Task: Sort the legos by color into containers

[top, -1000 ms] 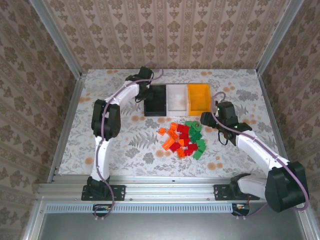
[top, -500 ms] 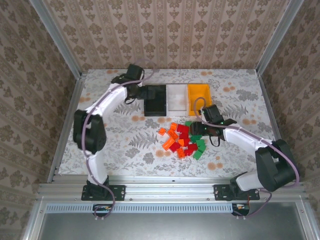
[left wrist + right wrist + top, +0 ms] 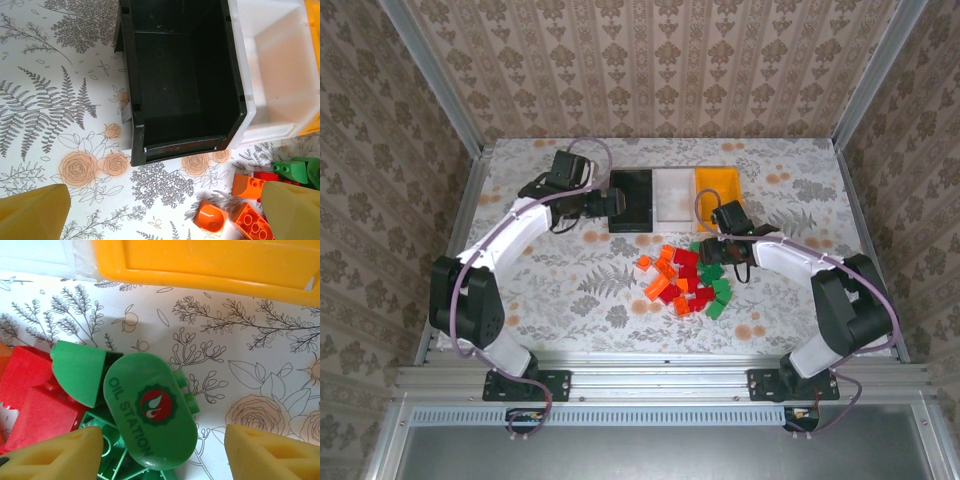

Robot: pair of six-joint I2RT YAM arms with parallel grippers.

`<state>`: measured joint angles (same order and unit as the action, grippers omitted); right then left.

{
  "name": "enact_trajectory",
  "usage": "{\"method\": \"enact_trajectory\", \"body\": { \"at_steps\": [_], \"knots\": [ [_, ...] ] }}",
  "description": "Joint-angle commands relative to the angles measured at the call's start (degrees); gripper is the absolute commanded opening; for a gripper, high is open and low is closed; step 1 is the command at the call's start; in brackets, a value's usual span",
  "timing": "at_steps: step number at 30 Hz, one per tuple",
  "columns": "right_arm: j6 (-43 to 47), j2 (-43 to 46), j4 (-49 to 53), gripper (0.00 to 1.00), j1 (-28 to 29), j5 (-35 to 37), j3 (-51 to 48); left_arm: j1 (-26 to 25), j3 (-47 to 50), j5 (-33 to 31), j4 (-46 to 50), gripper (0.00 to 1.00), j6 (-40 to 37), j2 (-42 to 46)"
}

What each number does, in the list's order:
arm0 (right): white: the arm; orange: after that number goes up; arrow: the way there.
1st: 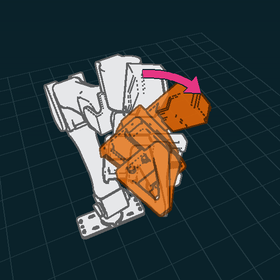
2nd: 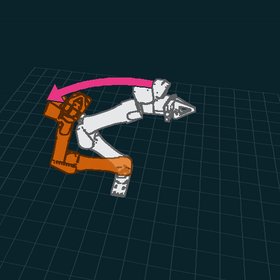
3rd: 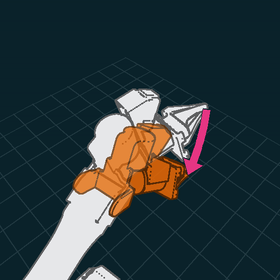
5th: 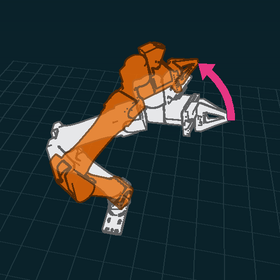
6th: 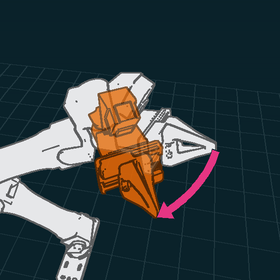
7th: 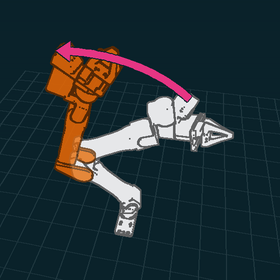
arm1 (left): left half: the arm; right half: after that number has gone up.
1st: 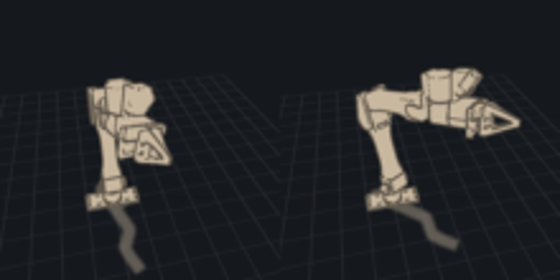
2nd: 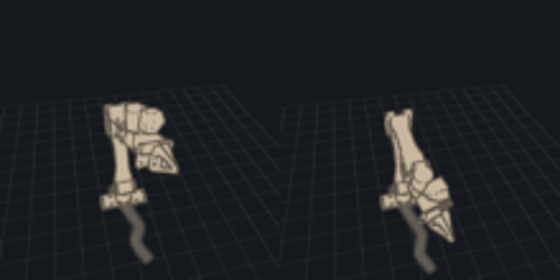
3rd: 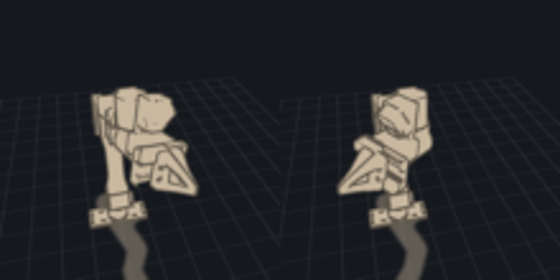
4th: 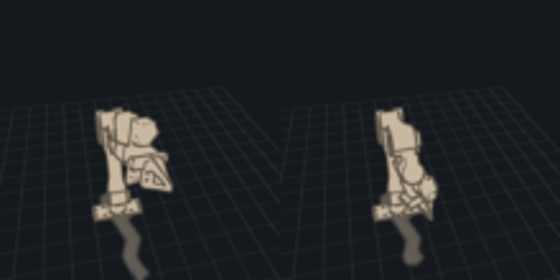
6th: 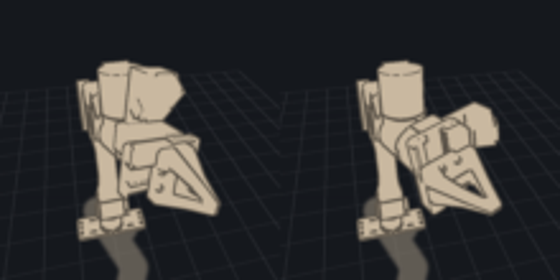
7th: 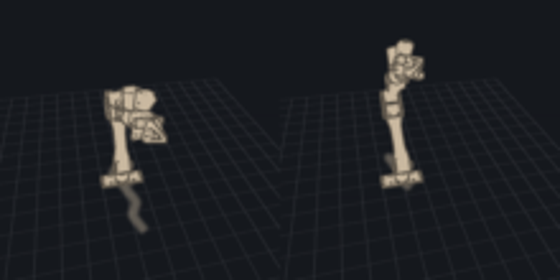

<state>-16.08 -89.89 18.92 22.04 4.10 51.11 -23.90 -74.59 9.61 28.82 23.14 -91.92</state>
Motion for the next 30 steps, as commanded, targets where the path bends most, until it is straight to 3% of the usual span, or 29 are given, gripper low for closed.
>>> {"method": "enact_trajectory", "body": {
  "at_steps": [1, 5, 18, 23, 30],
  "knots": [
    [1.3, -2.1, 3.2, 0.66, 0.3, 1.7, 2.7, 0.3, 1.7, 2.0, -3.2, 0.99, 1.0, 2.2],
    [1.2, -2.4, 3.2, 0.66, 0.3, -0.4, 3.5, 0.4, 4.4, 2.4, -5.8, 0.99, 1.4, 3.0],
    [-1.0, -3.7, 4.5, 0.6, -2.1, 2.8, 3.5, 0.7, 9.3, 5.7, -10.4, 0.99, 3.1, 3.2],
    [-2.6, -2.4, 4.6, 0.52, -3.8, 3.1, 3.0, 0.7, 9.8, 6.3, -11.1, 0.99, 3.6, 3.5],
    [-2.6, -0.7, 3.7, 0.67, -3.9, -1.4, 3.6, 0.6, 10.2, 7.4, -11.2, 0.99, 4.2, 3.9]
  ]
}}
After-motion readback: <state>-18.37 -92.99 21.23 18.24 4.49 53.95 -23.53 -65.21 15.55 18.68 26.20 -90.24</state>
